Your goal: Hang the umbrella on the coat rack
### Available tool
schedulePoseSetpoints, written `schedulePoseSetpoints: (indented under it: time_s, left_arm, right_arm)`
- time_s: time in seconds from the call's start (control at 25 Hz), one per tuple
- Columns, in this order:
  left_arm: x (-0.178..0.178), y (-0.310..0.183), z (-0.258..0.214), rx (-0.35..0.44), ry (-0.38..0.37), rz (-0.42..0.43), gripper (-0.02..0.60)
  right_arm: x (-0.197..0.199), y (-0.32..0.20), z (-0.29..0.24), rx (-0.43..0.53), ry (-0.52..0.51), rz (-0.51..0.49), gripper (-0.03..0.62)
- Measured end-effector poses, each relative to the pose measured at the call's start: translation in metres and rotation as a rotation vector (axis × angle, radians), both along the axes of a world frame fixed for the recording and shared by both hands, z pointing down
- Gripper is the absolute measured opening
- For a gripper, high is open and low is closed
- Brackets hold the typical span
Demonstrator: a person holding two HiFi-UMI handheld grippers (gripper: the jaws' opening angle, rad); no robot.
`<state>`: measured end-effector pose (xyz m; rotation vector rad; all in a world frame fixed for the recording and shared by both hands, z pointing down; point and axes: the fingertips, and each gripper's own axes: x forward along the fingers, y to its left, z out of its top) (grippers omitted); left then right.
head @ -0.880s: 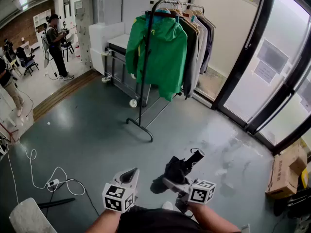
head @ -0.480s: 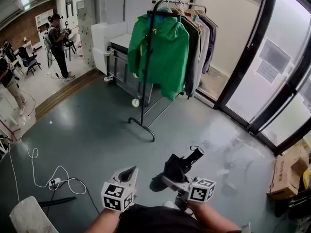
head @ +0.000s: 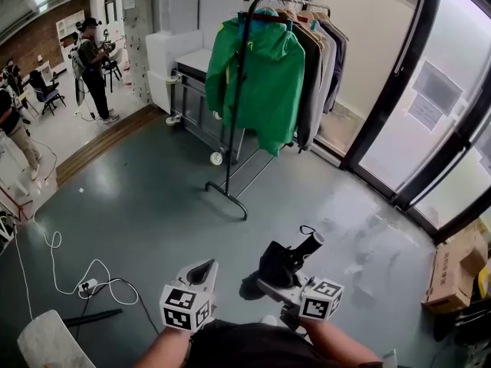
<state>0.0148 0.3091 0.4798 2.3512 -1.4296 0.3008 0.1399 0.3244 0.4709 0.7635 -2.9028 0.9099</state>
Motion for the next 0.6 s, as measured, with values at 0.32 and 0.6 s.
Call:
schedulePoseSetpoints:
  time_s: [0.32, 0.6]
  left_arm:
    - [-0.032, 0.001, 0.0, 0.001, 0.005, 0.013, 0.014]
    - [-0.059, 0.008, 0.008, -0.008, 0.003, 0.06, 0.015]
  right_arm:
    - [-0.021, -0.002, 0.006, -0.058, -0.022, 0.048, 0.258]
    - [-0.053, 0.011, 0.018, -0.067, 0.007, 0.083, 0.258]
